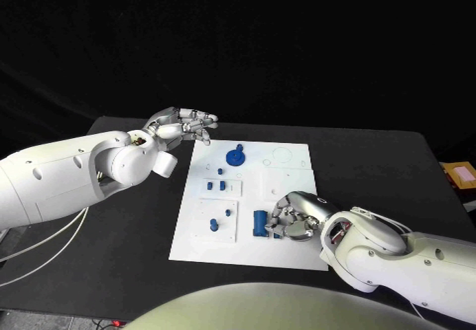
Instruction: Assemble the parts on the task board
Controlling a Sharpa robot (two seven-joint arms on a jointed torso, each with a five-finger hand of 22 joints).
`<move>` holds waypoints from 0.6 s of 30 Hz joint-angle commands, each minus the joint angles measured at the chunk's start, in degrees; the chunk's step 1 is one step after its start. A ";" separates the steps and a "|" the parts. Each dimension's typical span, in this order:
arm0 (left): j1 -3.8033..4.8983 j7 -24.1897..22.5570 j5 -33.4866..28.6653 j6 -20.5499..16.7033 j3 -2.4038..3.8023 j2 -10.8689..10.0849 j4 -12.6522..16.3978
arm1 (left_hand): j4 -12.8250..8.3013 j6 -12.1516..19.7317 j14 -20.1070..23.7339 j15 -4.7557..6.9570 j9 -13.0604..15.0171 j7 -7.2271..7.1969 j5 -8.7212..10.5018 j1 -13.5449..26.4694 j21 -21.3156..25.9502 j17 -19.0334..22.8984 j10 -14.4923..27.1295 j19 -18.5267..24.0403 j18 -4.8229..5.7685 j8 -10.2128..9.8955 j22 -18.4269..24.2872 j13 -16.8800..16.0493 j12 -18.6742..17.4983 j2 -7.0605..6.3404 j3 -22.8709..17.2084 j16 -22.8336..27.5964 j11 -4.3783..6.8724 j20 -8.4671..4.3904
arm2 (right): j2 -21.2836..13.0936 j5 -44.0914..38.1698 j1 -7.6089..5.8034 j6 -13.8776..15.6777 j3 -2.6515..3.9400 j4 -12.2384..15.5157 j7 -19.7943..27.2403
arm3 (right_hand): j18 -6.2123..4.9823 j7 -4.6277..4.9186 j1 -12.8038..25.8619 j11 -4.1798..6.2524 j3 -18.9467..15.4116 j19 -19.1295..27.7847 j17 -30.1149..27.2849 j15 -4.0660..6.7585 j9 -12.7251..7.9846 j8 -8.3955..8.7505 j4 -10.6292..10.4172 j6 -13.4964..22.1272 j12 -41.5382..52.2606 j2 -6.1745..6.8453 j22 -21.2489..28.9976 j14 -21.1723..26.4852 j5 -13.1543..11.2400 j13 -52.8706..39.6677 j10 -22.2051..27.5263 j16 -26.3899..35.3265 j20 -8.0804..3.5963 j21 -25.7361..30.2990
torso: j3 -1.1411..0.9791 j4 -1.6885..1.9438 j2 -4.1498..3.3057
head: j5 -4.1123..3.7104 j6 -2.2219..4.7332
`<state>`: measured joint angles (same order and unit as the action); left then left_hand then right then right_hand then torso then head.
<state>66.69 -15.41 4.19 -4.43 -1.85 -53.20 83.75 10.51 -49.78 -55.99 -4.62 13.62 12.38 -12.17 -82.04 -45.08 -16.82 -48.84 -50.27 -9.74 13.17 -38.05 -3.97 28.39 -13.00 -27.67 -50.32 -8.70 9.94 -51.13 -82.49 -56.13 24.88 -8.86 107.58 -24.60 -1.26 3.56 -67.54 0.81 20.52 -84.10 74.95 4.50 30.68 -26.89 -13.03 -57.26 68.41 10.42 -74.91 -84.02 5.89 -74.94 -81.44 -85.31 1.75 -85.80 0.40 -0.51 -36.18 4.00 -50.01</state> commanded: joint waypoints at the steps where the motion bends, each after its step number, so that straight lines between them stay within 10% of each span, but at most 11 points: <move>1: 0.00 -0.56 0.07 0.74 -0.10 0.18 0.04 | -0.27 0.45 0.36 -0.17 0.10 -0.11 0.09 0.49 0.25 -0.09 0.41 -0.30 -0.75 -0.30 0.10 -0.09 0.18 -0.12 0.15 0.22 -0.13 0.29 | -1.39 8.93 -0.43 5.21 0.04 -0.06 11.66 | -0.25 0.74 -0.47 -0.69 -0.52 -2.91 3.53 -0.62 -0.25 0.88 -0.06 1.85 -2.09 1.00 -13.03 -3.60 0.39 0.62 1.38 1.02 0.45 2.59 | 0.28 -0.18 0.43 | -0.30 0.01; 6: -0.41 -2.53 0.01 -0.96 -0.49 0.78 -0.38 | -0.22 0.06 1.54 -0.25 0.26 -0.76 0.16 0.86 0.94 -0.09 0.10 0.39 -0.66 -0.04 0.40 -0.15 0.47 -0.06 0.27 0.56 0.14 0.41 | -1.99 28.25 -2.37 7.40 0.06 -4.73 27.13 | -2.48 2.27 -4.25 -2.13 0.52 2.18 -1.59 -1.88 -0.41 2.10 1.40 5.16 -10.81 -0.14 -9.61 -2.12 1.75 6.35 7.43 4.33 1.71 13.71 | 0.71 -0.56 1.34 | -1.06 0.01; 13: -1.83 -7.02 -1.54 -4.66 -0.63 2.86 -1.87 | -0.03 -1.06 8.12 -1.73 0.90 -1.93 0.21 1.69 11.21 2.42 -3.34 9.94 0.50 0.78 5.25 0.39 -2.50 0.15 -1.34 6.68 0.10 2.65 | -0.09 52.59 -5.53 4.32 0.42 -15.88 39.73 | -8.75 5.69 -8.35 -5.29 6.03 20.80 -29.41 -4.78 -1.90 4.56 4.16 11.59 -33.36 -1.39 5.11 12.28 2.23 24.80 23.61 26.35 4.49 52.74 | 0.80 -0.56 2.66 | -1.96 1.52; 18: -2.63 -10.01 -3.79 -7.03 -0.65 4.94 -4.44 | -0.01 -1.04 9.78 -3.36 0.90 -2.10 0.34 2.33 22.80 6.11 -7.10 12.97 -0.31 0.49 12.77 0.38 -11.39 -0.27 -2.70 18.81 -0.77 6.01 | 2.79 64.65 -6.74 1.40 0.98 -23.98 45.13 | -8.81 7.01 -7.86 -7.89 10.89 28.36 -39.84 -7.48 -4.72 6.97 5.00 12.28 -47.81 -0.40 13.73 24.83 0.82 41.84 26.73 42.26 6.93 65.09 | 0.79 -0.34 3.69 | -2.40 4.23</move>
<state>64.19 -20.70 3.05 -8.24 -2.55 -48.64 79.90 10.57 -50.69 -46.39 -7.85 14.60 10.63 -12.17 -80.44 -23.63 -11.08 -55.47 -37.52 -9.74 13.84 -26.18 -3.65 18.12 -13.24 -30.16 -32.98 -9.33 15.50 -48.89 -33.00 -62.71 29.25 -7.95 84.91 11.57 -9.37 10.65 -75.63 -6.49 30.94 -56.68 36.03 -2.66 26.30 -20.27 -8.17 -45.44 22.20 9.18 -62.09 -60.63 7.03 -35.04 -54.26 -44.75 8.43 -22.01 1.16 -0.97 -33.36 1.81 -46.88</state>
